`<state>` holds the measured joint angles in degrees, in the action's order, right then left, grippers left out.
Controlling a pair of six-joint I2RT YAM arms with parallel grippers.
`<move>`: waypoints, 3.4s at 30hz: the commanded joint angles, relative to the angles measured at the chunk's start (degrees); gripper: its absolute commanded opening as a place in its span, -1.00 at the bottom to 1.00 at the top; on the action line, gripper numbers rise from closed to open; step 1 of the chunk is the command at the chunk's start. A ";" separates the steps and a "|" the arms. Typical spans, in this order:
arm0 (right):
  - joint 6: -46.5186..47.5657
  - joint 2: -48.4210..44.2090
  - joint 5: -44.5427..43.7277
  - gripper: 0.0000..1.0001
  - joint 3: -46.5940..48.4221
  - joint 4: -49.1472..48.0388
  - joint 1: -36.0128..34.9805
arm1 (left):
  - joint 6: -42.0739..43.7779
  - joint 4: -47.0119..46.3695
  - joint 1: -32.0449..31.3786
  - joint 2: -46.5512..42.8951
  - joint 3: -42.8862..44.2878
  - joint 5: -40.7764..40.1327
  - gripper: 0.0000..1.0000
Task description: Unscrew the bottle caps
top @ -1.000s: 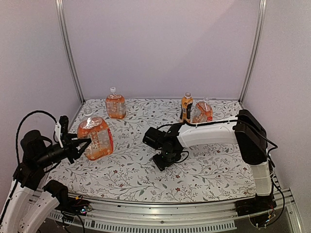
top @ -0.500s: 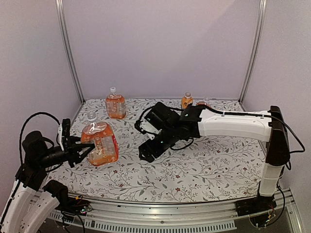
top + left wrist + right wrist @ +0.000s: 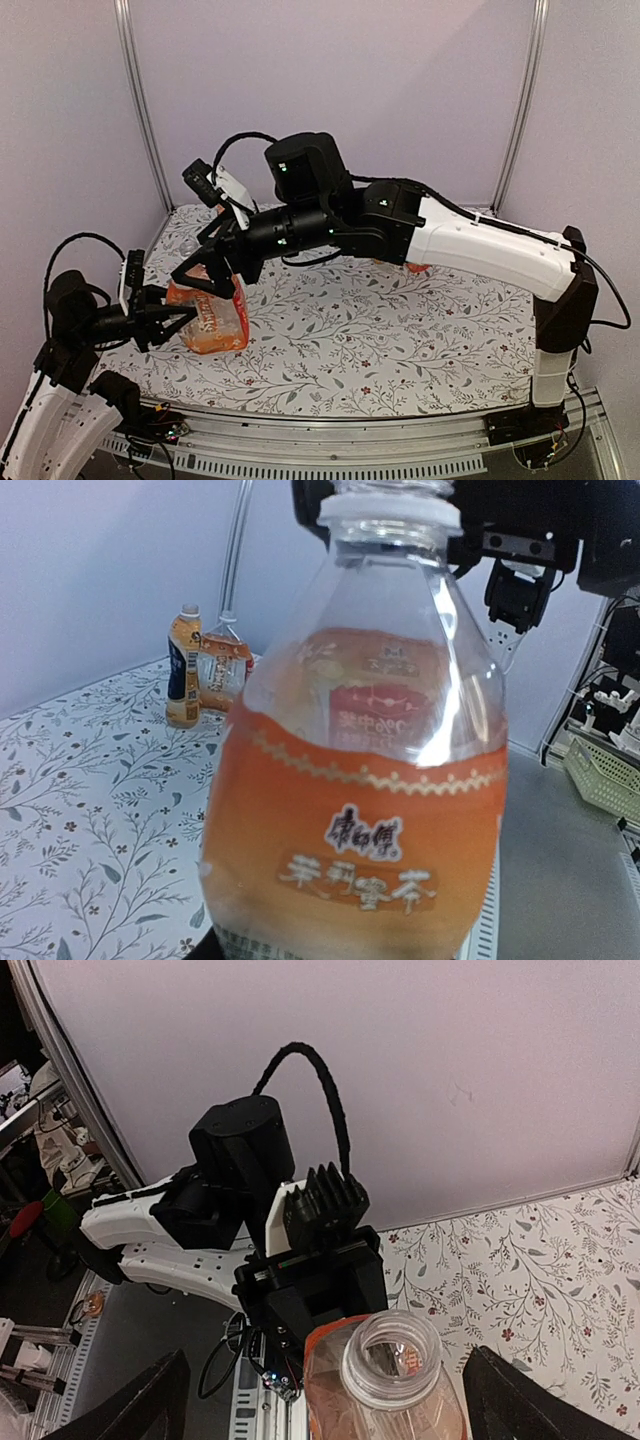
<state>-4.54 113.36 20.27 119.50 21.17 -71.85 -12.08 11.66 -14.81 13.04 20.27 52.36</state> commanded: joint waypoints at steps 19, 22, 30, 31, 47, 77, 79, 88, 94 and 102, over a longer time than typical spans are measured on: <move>-6.03 7.06 4.92 -0.82 2.52 -1.03 0.33 | -0.52 -1.55 1.08 -0.21 -1.20 0.54 -0.61; -4.96 5.20 4.39 -0.84 0.18 -0.97 0.32 | -0.62 -1.52 1.09 -0.31 -1.20 0.39 -0.36; -2.88 -2.88 -5.85 -0.90 -10.77 -0.91 0.36 | -0.87 -1.48 1.26 -0.71 -1.29 -1.01 0.63; -2.92 -4.56 -10.05 -0.95 -12.85 -0.78 0.38 | -0.82 -1.44 1.19 -0.76 -1.29 -1.45 0.64; -14.87 -38.73 -65.84 -0.99 -56.81 2.38 14.53 | -0.25 -0.76 1.72 -0.75 -1.40 -3.81 0.66; -6.31 -13.46 -54.47 -0.99 -64.67 -43.95 51.73 | -0.89 -1.54 5.50 2.20 -1.63 -3.97 0.66; -8.94 -12.96 -54.79 -0.73 -64.59 -42.01 51.73 | -0.92 -1.79 5.49 2.09 -1.77 -3.94 0.66; -10.53 -15.39 -52.10 0.34 -66.60 -39.08 51.72 | -1.01 -2.07 5.50 1.92 -1.90 -3.72 0.67; -10.02 -17.55 -51.44 0.57 -66.36 -36.91 51.73 | -0.94 -2.08 5.52 1.82 -1.90 -3.71 0.67; -9.29 -20.17 -48.70 0.97 -64.48 -32.52 51.71 | -0.85 -2.08 5.50 1.40 -1.97 -3.65 0.67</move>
<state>-14.13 95.29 -30.55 53.82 -15.09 -20.43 -13.13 10.13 -9.93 14.92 19.07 48.60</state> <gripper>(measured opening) 0.984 0.834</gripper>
